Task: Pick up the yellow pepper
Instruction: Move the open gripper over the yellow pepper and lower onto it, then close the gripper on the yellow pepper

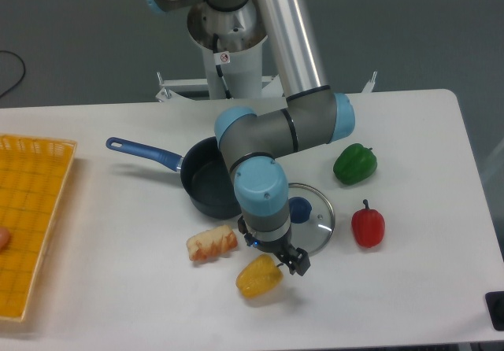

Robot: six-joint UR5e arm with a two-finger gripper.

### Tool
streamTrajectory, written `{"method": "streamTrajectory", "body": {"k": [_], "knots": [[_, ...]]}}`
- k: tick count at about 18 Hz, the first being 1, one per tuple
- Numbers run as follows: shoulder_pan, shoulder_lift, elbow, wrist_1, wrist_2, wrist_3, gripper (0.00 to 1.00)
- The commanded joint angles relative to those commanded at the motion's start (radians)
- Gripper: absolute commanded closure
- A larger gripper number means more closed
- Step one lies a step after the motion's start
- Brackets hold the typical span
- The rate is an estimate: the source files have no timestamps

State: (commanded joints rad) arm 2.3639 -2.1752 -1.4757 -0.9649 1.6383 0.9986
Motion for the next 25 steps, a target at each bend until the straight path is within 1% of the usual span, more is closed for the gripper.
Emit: {"method": "streamTrajectory", "body": {"k": [3, 6, 9, 21, 22, 25], "knots": [[-0.005, -0.009, 0.002, 0.003, 0.000, -0.009, 0.00], [-0.015, -0.020, 0.006, 0.018, 0.002, -0.018, 0.00], [-0.015, -0.025, 0.008, 0.020, 0.000, -0.051, 0.00], [-0.028, -0.049, 0.023, 0.020, 0.002, -0.072, 0.01], [-0.028, -0.049, 0.023, 0.020, 0.002, -0.072, 0.06], [-0.028, -0.046, 0.017, 0.018, 0.002, -0.072, 0.32]]}}
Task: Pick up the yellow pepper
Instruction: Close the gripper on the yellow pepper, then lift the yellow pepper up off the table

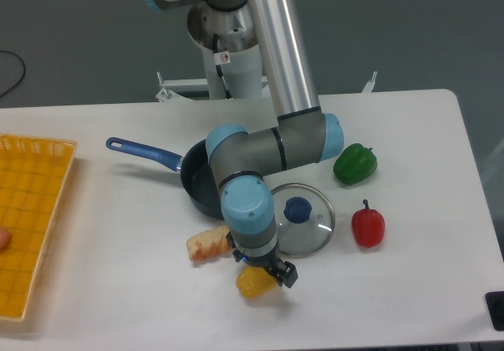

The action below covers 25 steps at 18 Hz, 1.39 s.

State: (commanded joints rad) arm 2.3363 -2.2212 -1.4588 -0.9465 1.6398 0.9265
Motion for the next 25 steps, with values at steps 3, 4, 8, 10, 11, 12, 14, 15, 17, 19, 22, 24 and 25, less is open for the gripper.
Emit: {"method": "streamTrajectory", "body": {"k": [3, 4, 8, 10, 11, 12, 14, 15, 17, 19, 22, 24, 25], "knots": [[0.002, 0.006, -0.003, -0.002, 0.002, 0.002, 0.45], [0.002, 0.008, -0.003, -0.002, 0.002, 0.003, 0.48], [0.005, 0.015, -0.003, -0.002, 0.002, 0.003, 0.52], [0.009, 0.029, -0.003, -0.003, -0.002, 0.005, 0.53], [0.012, 0.038, -0.003, -0.005, -0.006, 0.006, 0.53], [0.021, 0.051, -0.003, -0.011, -0.017, 0.008, 0.53], [0.029, 0.075, -0.011, -0.015, -0.029, 0.011, 0.54], [0.035, 0.089, -0.014, -0.023, -0.034, 0.012, 0.54], [0.057, 0.116, -0.014, -0.060, -0.055, 0.014, 0.54], [0.067, 0.133, -0.023, -0.078, -0.063, 0.046, 0.54], [0.086, 0.164, -0.046, -0.080, -0.066, 0.078, 0.54], [0.098, 0.189, -0.064, -0.089, -0.092, 0.084, 0.54], [0.103, 0.196, -0.075, -0.089, -0.097, 0.098, 0.54]]}}
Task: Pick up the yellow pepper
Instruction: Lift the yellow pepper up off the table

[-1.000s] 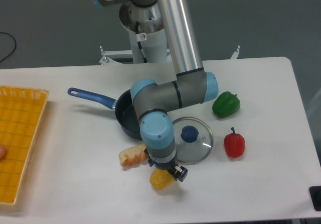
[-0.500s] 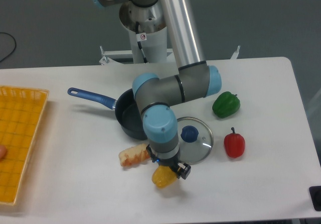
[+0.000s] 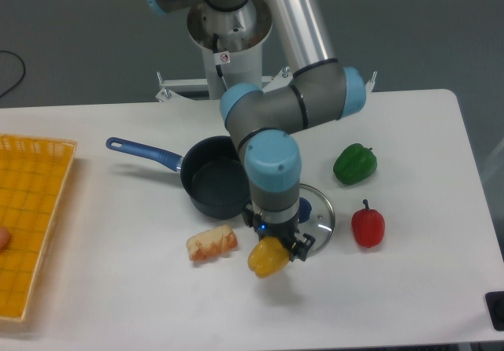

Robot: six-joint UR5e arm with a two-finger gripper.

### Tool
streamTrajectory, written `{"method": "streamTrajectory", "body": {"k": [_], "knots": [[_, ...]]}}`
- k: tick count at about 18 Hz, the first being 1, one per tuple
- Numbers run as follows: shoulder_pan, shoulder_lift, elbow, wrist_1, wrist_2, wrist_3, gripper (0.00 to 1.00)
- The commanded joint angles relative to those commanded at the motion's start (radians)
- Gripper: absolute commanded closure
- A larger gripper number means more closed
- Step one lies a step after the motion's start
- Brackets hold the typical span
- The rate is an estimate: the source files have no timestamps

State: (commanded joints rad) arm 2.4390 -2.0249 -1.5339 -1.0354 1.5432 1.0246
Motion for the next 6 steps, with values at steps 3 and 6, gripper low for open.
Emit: {"method": "streamTrajectory", "body": {"k": [3, 6], "knots": [[0.012, 0.015, -0.005, -0.003, -0.003, 0.014, 0.54], [0.014, 0.018, -0.005, -0.003, -0.015, 0.017, 0.54]]}}
